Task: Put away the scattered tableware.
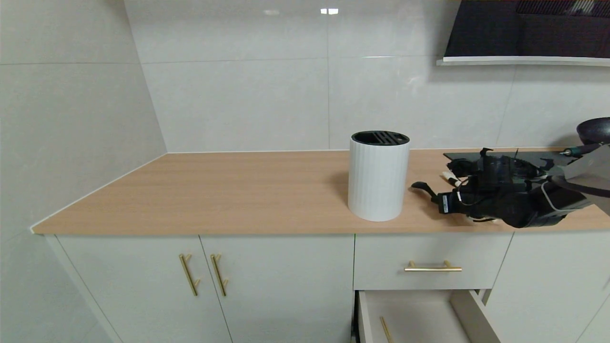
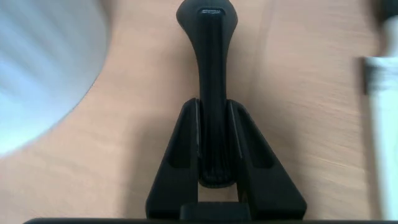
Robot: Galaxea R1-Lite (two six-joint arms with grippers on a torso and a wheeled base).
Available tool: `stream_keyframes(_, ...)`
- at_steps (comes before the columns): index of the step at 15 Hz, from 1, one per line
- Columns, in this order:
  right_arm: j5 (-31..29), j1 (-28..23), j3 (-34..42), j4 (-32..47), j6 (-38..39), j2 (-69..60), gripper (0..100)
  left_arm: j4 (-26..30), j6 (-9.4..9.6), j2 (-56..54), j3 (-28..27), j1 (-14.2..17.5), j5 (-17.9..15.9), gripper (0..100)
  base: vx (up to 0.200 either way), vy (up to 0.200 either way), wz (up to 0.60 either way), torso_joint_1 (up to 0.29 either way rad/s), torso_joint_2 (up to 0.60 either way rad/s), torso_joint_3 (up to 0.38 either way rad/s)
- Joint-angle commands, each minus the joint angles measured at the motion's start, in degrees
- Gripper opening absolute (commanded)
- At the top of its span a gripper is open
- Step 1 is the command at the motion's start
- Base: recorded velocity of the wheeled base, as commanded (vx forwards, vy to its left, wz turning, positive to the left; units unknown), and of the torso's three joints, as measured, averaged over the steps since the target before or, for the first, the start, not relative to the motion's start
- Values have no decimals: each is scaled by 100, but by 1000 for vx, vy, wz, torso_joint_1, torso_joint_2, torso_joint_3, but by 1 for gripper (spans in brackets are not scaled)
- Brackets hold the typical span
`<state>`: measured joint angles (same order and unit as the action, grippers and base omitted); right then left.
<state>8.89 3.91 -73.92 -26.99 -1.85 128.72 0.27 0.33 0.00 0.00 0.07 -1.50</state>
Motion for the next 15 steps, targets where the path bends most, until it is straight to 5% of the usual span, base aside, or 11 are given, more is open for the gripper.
stream_keyframes(1, -247, 206, 54, 36, 546, -497, 0, 0, 2, 0, 0, 1, 1, 100, 0, 0, 0, 0, 0, 0)
stream_keyframes(5, -493, 303, 845, 71, 1170, -1543, 0, 0, 2, 0, 0, 1, 1, 100, 0, 0, 0, 0, 0, 0)
stream_keyframes(10, -520, 514, 1592, 1978, 1196, -3063, 0, 0, 2, 0, 0, 1, 1, 100, 0, 0, 0, 0, 0, 0)
stream_keyframes(15, -520, 690, 3024, 1970, 1161, -4057, 0, 0, 2, 0, 0, 1, 1, 100, 0, 0, 0, 0, 0, 0)
